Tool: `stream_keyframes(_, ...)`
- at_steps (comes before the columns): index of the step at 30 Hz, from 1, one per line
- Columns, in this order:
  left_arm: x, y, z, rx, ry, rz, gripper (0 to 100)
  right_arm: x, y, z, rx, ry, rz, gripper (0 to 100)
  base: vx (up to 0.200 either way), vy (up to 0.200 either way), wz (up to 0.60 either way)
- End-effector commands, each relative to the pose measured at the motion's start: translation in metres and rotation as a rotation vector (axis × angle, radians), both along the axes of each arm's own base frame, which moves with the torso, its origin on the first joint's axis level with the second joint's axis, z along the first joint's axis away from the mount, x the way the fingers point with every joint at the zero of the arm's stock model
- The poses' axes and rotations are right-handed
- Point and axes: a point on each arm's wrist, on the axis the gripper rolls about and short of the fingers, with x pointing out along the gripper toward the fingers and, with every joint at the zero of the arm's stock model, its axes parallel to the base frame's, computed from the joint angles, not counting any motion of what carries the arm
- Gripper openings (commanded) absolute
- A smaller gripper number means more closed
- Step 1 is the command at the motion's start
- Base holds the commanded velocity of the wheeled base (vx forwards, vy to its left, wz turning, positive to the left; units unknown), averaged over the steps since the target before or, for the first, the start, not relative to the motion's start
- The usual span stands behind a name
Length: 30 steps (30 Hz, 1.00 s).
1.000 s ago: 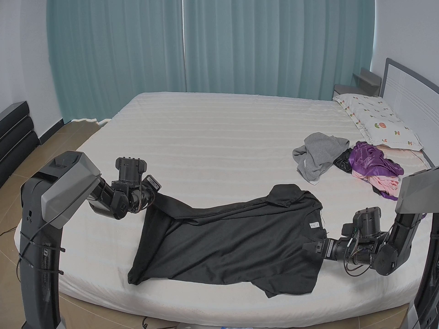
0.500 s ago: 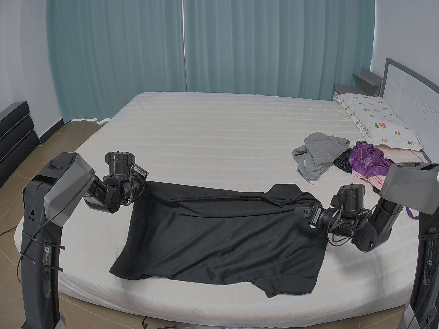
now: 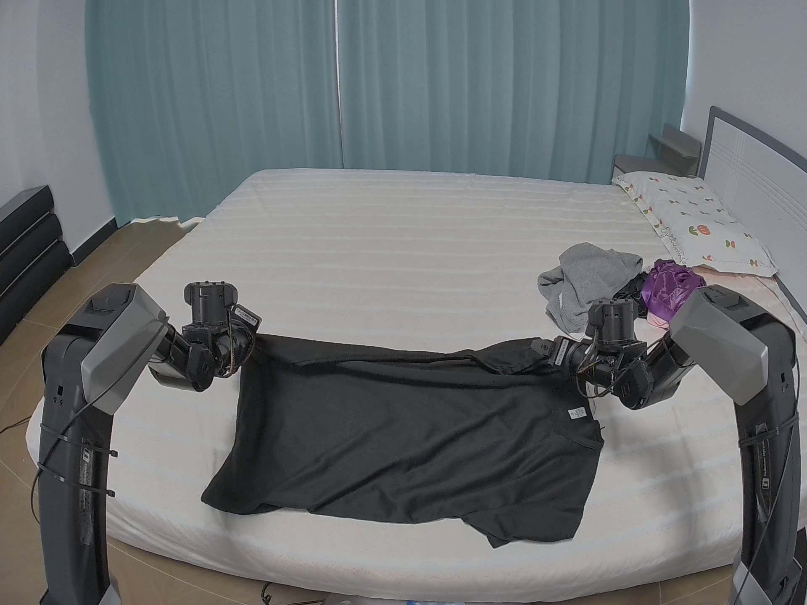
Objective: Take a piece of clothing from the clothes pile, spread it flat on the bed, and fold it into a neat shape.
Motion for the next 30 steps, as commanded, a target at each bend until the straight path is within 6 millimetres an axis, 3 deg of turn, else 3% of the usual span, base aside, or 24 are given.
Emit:
stream_keyframes(1,0.0,0.001,-0.001,0.0,0.003,0.002,0,0.026,-0.016,-0.021,-0.048,-0.01,-0.027,100,0.0,0.0,0.0)
stream_keyframes(8,0.0,0.001,-0.002,0.002,0.005,0.001,0,0.04,-0.025,-0.031,-0.049,-0.012,-0.044,100,0.0,0.0,0.0)
stream_keyframes(16,0.0,0.0,-0.002,0.002,0.006,-0.001,0,0.038,-0.023,-0.028,-0.064,-0.031,-0.015,100,0.0,0.0,0.0)
stream_keyframes(24,0.0,0.0,-0.003,0.001,0.009,-0.002,0,0.028,-0.015,-0.038,-0.112,-0.013,0.041,100,0.0,0.0,0.0)
stream_keyframes(25,0.0,0.0,-0.003,0.004,0.009,-0.003,0,0.028,-0.015,-0.04,-0.121,-0.013,0.046,0,0.0,0.0,0.0)
stream_keyframes(30,0.0,-0.001,-0.004,0.017,0.013,-0.011,0,0.03,-0.015,-0.04,-0.132,-0.025,0.051,0,0.0,0.0,0.0)
